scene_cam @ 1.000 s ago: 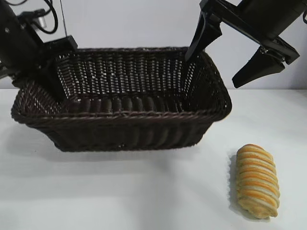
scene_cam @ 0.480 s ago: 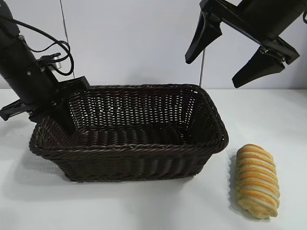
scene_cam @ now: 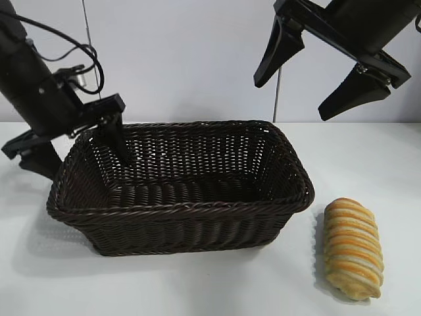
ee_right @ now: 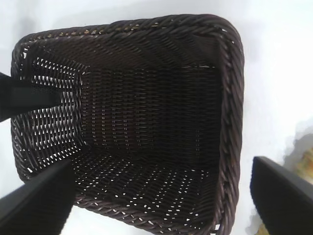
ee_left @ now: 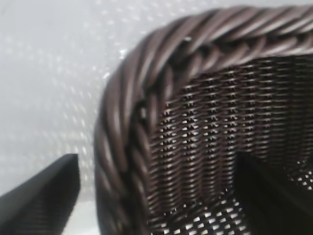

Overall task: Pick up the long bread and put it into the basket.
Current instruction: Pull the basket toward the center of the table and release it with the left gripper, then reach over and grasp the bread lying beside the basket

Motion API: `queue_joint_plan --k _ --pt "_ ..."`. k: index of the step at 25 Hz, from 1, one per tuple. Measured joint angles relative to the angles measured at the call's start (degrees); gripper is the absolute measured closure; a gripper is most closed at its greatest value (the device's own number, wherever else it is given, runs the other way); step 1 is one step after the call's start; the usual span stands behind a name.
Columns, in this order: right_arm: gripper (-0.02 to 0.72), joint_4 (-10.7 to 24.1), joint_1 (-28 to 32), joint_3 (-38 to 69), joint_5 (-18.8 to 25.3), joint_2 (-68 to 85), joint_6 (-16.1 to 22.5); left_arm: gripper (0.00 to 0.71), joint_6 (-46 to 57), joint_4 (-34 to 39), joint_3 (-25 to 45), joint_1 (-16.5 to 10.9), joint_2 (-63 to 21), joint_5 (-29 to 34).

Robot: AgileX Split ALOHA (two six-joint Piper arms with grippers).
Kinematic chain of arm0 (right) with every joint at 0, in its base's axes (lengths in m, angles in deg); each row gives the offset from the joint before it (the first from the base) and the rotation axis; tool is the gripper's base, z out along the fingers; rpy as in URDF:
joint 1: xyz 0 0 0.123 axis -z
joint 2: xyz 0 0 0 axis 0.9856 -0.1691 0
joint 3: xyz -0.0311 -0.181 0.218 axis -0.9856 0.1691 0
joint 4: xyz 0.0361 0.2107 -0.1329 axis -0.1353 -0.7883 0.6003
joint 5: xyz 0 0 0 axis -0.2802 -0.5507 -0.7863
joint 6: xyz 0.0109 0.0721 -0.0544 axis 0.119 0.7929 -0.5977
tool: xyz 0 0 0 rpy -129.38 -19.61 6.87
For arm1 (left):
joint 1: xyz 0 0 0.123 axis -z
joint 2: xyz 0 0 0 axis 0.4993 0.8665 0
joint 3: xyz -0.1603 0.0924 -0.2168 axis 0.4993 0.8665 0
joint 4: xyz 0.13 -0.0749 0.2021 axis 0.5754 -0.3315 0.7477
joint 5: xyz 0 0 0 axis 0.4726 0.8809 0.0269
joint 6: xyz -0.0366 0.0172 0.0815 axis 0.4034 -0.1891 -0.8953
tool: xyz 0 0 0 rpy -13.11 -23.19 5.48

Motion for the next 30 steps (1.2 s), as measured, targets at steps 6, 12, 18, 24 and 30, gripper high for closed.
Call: queue_joint_plan --k 6,12,18,24,30 --pt "0.008 0.0 0.0 0.0 0.1 0.0 0.0 0.023 3.5 8.7 -8.6 -4.1 -0.2 6.0" --pt "0.008 0.0 0.0 0.0 0.1 0.0 0.0 0.023 0.2 9.2 -11.4 -16.4 -0.6 10.3" --pt "0.008 0.0 0.0 0.0 0.3 0.0 0.0 0.023 -1.6 6.4 -11.5 -32.3 -4.4 11.0" --pt "0.008 0.0 0.0 0.0 0.3 0.0 0.0 0.023 -7.4 -5.3 -11.5 -40.7 -13.3 11.4" --pt "0.008 0.0 0.0 0.0 0.4 0.0 -0.1 0.023 -11.9 -8.1 -11.4 -36.6 -26.0 12.1"
